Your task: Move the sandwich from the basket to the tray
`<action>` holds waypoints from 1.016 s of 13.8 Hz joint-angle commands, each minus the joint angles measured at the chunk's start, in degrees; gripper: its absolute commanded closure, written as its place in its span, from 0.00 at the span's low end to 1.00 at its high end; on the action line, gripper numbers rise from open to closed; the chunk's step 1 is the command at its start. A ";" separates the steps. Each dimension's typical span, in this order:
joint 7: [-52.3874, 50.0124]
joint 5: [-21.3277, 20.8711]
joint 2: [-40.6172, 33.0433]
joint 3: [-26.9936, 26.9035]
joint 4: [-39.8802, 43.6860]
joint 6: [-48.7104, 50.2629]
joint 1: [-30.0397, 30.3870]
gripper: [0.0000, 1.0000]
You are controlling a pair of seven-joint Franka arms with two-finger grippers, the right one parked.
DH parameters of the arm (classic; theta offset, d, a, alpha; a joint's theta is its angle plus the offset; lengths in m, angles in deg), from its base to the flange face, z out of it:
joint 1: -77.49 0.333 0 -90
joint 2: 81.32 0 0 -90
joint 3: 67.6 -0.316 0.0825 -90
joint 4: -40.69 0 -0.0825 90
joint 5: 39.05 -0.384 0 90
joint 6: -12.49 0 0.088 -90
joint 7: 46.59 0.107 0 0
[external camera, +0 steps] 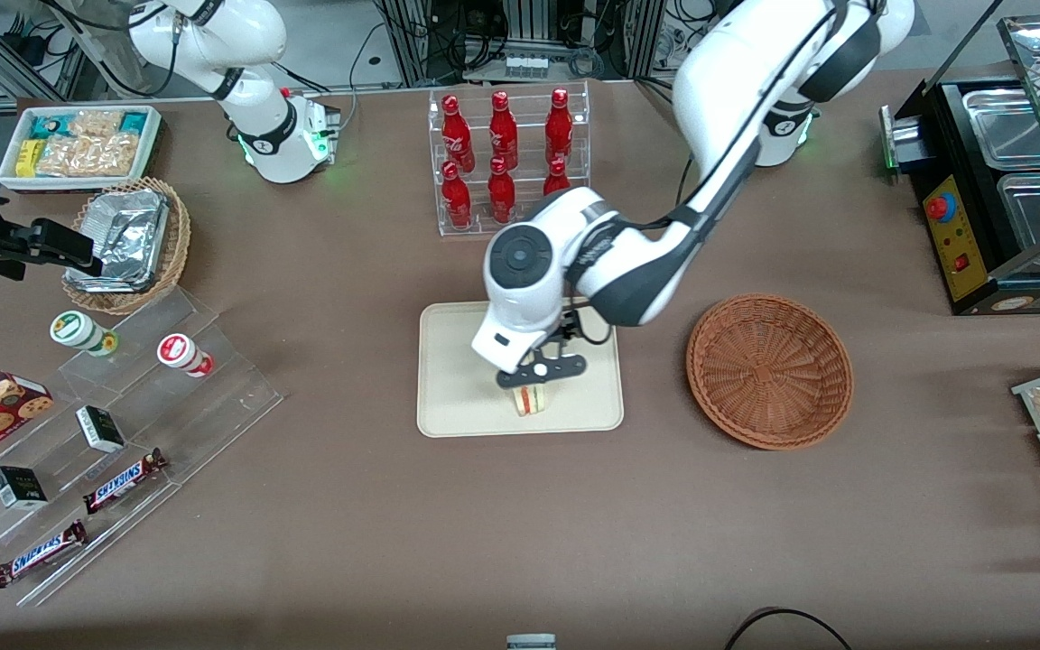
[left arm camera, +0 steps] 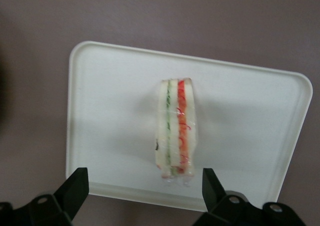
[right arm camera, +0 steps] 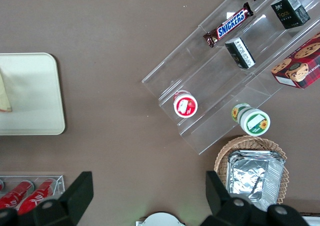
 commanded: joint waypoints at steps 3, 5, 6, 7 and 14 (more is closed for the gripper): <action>11.69 1.81 -11.92 0.00 -11.65 4.40 8.84 0.00; 17.68 1.82 -16.23 0.09 -16.76 4.31 13.58 0.00; 20.23 1.90 -17.56 0.09 -18.26 4.40 15.00 0.00; 22.78 2.08 -18.96 0.17 -19.84 4.40 16.75 0.00; 39.66 5.24 -28.55 0.09 -27.41 6.59 25.37 0.00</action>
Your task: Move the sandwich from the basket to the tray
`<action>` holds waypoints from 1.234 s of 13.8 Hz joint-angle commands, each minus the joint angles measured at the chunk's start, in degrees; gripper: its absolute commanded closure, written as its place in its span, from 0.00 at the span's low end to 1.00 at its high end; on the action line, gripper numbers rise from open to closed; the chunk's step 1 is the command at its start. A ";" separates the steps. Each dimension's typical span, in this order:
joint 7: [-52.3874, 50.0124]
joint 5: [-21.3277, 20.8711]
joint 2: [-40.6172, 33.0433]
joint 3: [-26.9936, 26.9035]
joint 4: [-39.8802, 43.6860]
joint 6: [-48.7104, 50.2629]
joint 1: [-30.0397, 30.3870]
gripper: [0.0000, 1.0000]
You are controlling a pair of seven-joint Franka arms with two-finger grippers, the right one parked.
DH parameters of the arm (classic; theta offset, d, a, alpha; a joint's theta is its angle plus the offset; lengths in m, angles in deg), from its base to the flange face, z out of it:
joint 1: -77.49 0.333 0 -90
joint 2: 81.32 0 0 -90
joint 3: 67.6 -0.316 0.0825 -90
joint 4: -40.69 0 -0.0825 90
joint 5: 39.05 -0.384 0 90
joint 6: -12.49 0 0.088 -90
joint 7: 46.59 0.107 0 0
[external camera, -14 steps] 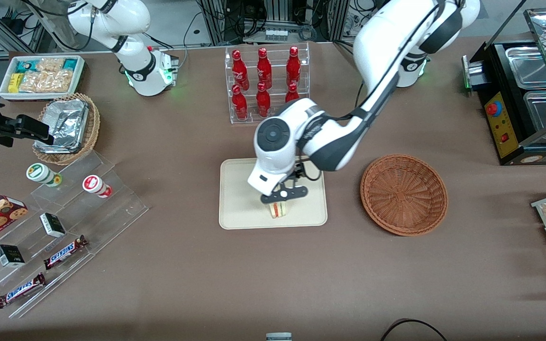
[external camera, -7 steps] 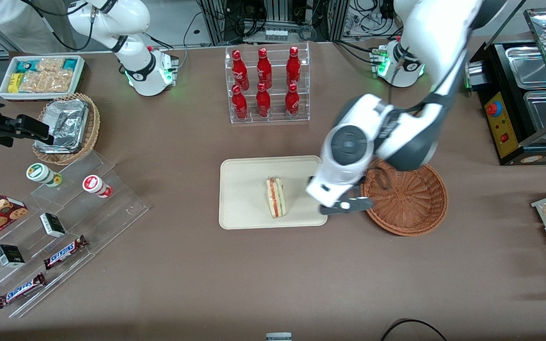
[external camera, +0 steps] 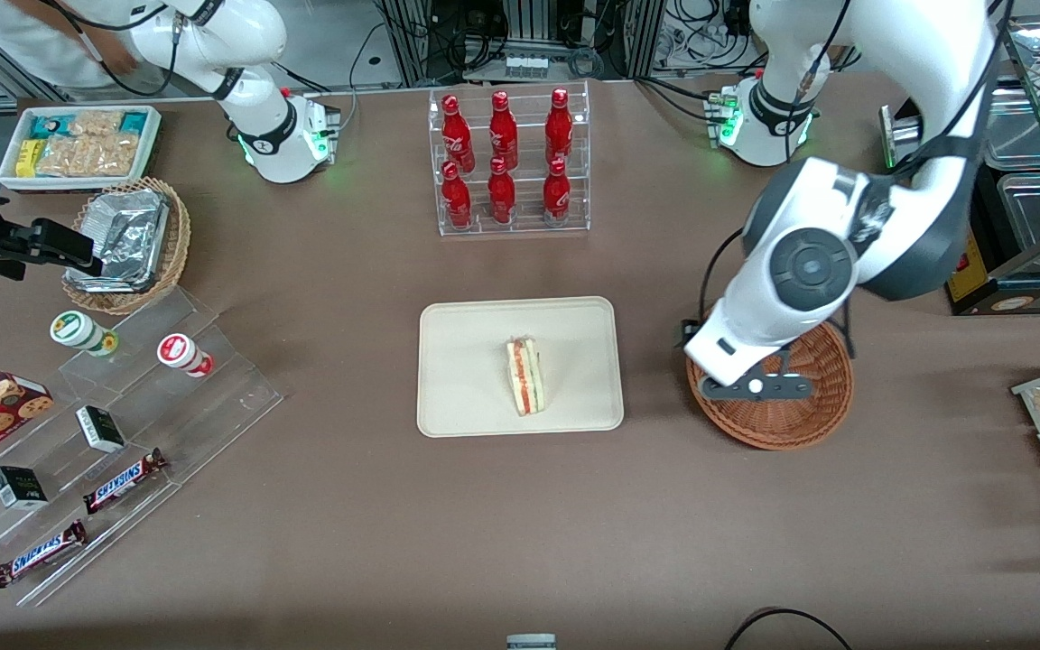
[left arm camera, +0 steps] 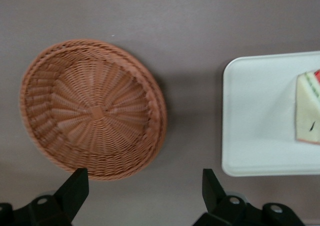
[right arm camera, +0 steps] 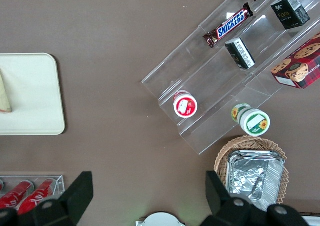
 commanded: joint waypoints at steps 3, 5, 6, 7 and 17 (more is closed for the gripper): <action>14.20 5.12 -8.71 0.02 -4.45 4.94 6.78 0.00; 17.90 5.22 -10.56 -0.25 -4.10 8.27 8.98 0.00; 19.31 5.22 -11.44 -1.38 -4.01 9.16 8.99 0.00; 21.06 5.22 -12.58 -3.57 -4.01 9.69 8.81 0.00; 26.97 6.27 -20.32 -14.92 -0.93 17.17 7.23 0.00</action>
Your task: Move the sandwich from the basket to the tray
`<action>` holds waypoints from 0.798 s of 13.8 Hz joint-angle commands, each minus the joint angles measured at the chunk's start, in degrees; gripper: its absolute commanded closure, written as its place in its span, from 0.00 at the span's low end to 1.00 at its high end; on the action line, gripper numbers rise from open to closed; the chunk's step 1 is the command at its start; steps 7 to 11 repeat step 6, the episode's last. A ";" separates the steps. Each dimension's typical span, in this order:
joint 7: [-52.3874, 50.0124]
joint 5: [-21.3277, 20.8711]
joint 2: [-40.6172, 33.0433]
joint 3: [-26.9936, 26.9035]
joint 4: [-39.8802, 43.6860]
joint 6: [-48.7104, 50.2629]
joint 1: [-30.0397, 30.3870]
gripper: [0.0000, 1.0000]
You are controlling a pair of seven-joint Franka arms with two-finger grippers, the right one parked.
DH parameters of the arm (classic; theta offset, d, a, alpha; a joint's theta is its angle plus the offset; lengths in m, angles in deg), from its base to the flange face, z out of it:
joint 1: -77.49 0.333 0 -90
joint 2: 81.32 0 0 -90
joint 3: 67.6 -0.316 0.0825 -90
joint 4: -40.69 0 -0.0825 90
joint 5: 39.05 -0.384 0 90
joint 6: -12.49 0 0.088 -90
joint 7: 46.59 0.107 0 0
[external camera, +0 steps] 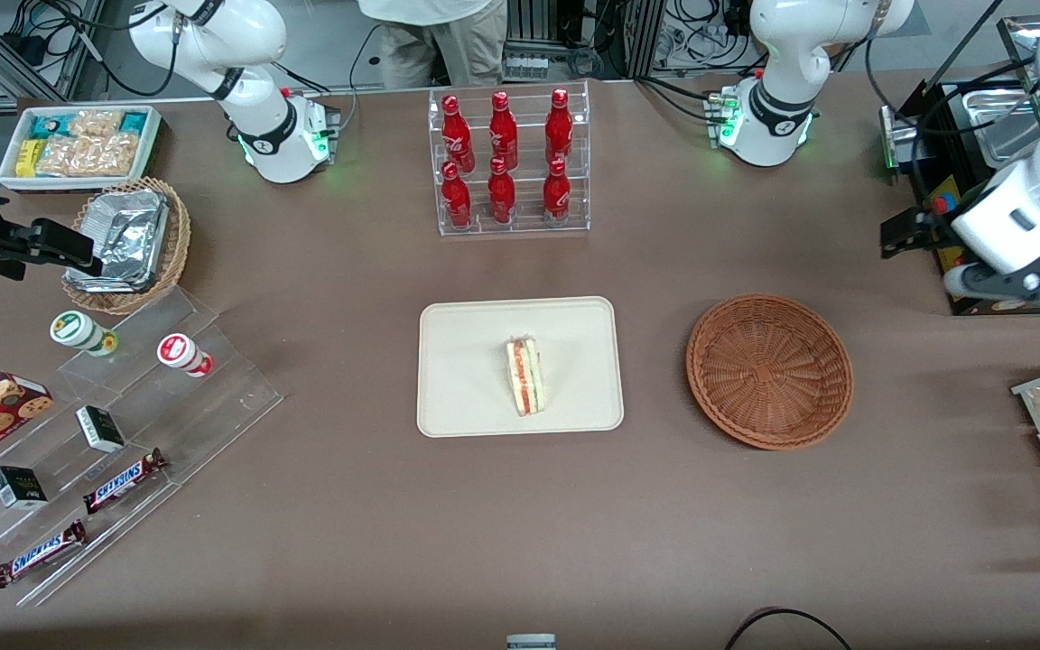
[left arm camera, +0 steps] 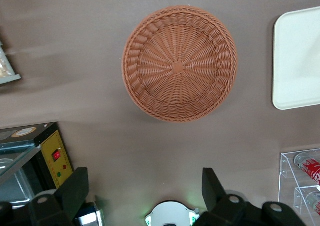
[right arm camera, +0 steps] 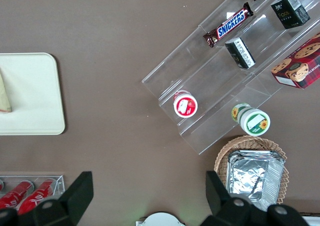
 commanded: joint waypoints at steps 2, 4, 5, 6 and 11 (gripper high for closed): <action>0.78 0.82 -1.45 -2.12 0.01 0.95 -0.96 0.00; 0.69 1.08 -1.54 -3.52 0.01 1.04 -0.96 0.00; 0.60 1.17 -1.54 -3.62 0.01 1.04 -0.96 0.00; 0.60 2.04 -1.63 -3.79 0.19 0.95 -0.96 0.00; 0.60 2.04 -1.63 -3.79 0.19 0.95 -0.96 0.00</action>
